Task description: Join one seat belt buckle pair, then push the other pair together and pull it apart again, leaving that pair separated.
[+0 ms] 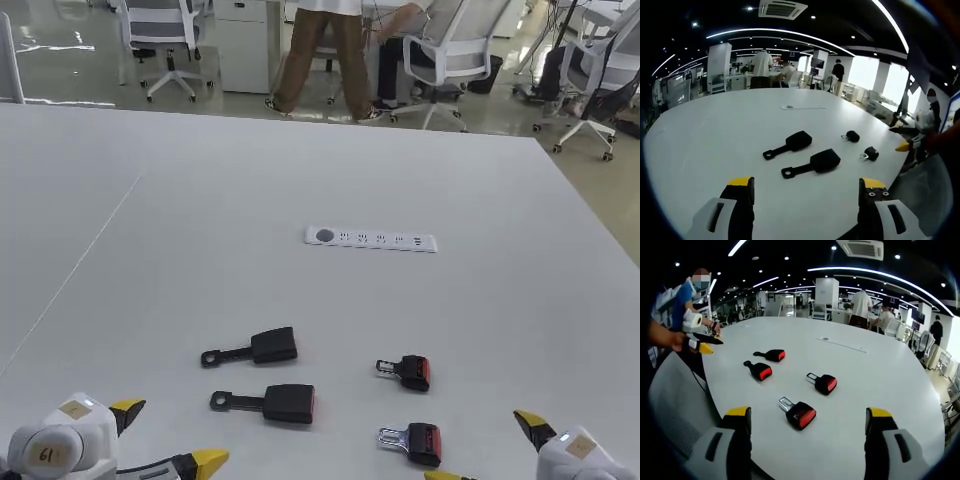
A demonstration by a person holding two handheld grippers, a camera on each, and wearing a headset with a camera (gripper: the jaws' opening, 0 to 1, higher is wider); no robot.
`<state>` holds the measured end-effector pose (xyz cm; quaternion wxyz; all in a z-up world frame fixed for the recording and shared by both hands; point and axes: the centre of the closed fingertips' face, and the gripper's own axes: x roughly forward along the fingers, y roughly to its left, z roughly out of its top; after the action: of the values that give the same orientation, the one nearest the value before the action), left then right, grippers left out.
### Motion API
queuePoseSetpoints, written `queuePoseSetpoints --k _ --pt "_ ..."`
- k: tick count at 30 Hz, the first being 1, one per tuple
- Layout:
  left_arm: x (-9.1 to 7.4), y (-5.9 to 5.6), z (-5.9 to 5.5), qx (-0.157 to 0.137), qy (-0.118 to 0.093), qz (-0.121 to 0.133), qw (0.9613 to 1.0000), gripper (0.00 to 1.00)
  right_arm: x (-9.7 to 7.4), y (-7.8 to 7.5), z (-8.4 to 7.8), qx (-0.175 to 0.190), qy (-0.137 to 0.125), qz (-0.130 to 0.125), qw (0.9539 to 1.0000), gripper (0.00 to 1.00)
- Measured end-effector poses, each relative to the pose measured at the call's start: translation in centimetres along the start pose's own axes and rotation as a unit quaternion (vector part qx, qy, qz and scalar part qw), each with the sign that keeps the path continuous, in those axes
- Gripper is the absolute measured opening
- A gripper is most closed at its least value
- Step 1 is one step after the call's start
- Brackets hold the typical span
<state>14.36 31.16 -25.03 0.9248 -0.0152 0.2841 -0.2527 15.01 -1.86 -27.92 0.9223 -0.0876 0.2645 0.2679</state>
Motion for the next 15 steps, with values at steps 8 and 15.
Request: queuePoseSetpoints --k 8,15 --pt "0.4 0.0 0.4 0.001 0.0 -0.002 1.0 0.88 0.1 -0.3 0.1 0.002 0.0 -0.002 1.0 0.96" --pt "1.1 0.5 0.7 0.0 -0.003 -0.006 1.0 0.88 0.3 -0.5 0.0 0.003 0.003 -0.003 1.0 0.96"
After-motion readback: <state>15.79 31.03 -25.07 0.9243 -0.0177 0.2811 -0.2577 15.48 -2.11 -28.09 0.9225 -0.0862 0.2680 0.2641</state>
